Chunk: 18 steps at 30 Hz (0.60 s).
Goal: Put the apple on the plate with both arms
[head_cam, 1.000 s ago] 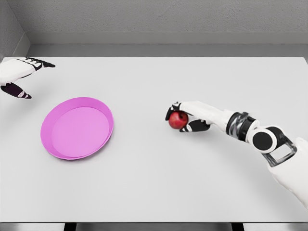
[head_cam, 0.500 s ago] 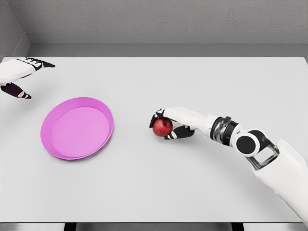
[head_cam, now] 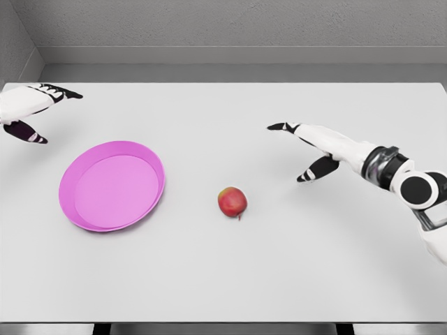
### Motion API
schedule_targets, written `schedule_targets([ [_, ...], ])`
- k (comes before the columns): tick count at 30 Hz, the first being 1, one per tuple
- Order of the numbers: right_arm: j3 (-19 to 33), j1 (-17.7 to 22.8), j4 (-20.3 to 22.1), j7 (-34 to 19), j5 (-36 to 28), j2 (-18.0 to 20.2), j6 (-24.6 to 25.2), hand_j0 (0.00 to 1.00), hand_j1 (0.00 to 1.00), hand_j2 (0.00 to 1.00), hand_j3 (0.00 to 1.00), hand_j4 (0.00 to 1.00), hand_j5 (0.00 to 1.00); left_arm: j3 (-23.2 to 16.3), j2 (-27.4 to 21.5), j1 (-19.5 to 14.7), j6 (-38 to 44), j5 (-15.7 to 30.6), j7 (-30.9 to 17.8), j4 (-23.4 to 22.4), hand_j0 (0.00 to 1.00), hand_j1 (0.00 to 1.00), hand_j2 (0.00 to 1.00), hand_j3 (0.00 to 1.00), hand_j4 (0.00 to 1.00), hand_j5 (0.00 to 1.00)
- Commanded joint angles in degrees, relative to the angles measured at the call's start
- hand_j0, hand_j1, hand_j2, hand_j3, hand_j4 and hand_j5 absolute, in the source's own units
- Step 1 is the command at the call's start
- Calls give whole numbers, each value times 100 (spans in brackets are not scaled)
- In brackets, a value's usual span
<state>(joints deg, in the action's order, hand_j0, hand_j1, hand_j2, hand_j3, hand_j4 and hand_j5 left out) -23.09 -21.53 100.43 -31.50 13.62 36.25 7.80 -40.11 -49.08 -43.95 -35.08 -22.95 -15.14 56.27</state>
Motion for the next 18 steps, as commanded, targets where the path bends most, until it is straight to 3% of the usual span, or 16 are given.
schedule_targets([
  [1, 621, 0, 3, -93, -17, 365, -16, 100, 100, 100, 100, 100, 100, -40, 38, 0, 8, 10, -6, 366, 100, 100, 100, 100, 100, 100],
  [5, 903, -35, 3, -164, -17, 629, -24, 100, 100, 100, 100, 100, 100, -49, 65, -44, 8, -254, -6, 1702, 100, 100, 100, 100, 100, 100],
  [10, 894, 0, 3, -146, -17, 1904, -235, 100, 100, 100, 100, 100, 100, -497, 214, -88, 8, -544, -6, 3197, 100, 100, 100, 100, 100, 100],
  [11, 903, 0, 3, -146, -17, 1912, -472, 100, 100, 100, 100, 100, 100, -594, 241, -167, 8, -544, -6, 3276, 100, 100, 100, 100, 100, 100],
  [13, 903, 61, 3, -146, -17, 1974, -754, 100, 100, 100, 100, 100, 100, -1183, 451, -606, 8, -527, -6, 3390, 100, 100, 100, 100, 100, 100],
  [18, 894, 97, 3, -208, 1, 2176, -2502, 100, 100, 100, 100, 100, 100, -1719, 821, -668, 8, -492, -226, 3610, 100, 100, 100, 100, 100, 100],
])
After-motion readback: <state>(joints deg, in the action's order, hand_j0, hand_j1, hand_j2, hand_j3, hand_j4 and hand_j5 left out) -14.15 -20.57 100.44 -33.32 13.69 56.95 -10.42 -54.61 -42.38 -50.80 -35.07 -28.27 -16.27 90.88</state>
